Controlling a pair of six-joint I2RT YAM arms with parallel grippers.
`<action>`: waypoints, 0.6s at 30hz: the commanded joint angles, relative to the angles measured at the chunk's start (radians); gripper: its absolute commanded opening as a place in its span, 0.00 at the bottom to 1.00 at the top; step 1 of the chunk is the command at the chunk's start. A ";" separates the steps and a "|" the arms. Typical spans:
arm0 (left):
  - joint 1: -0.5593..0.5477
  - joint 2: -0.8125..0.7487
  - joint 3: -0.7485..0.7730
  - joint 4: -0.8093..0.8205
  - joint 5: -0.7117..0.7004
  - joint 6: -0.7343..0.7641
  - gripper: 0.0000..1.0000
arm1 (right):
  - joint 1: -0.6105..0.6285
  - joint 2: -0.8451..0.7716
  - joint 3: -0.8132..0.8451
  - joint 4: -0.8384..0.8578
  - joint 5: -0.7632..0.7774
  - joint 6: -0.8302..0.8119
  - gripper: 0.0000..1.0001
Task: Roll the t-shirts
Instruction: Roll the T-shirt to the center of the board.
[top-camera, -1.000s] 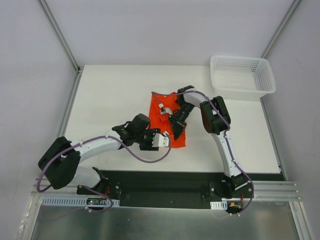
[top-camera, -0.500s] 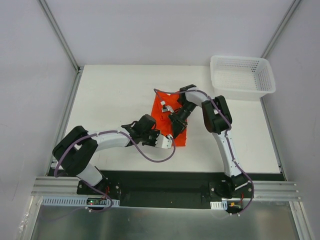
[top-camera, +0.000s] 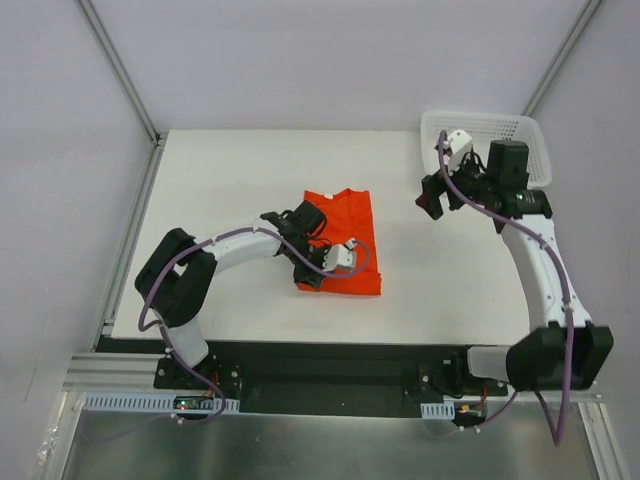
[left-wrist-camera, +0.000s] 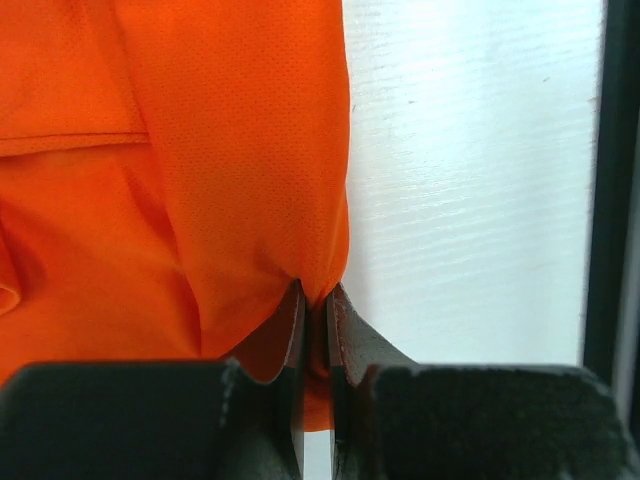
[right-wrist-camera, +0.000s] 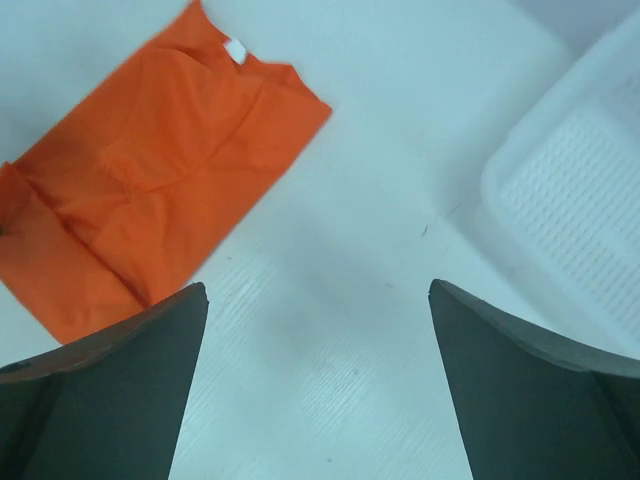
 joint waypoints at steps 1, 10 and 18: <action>0.069 0.090 0.145 -0.208 0.234 -0.176 0.00 | 0.077 -0.052 -0.113 0.151 -0.021 -0.058 0.96; 0.174 0.226 0.270 -0.297 0.401 -0.251 0.00 | 0.425 -0.420 -0.599 0.142 -0.010 -0.430 0.96; 0.185 0.278 0.314 -0.340 0.416 -0.253 0.00 | 0.587 -0.316 -0.611 0.208 0.023 -0.516 0.98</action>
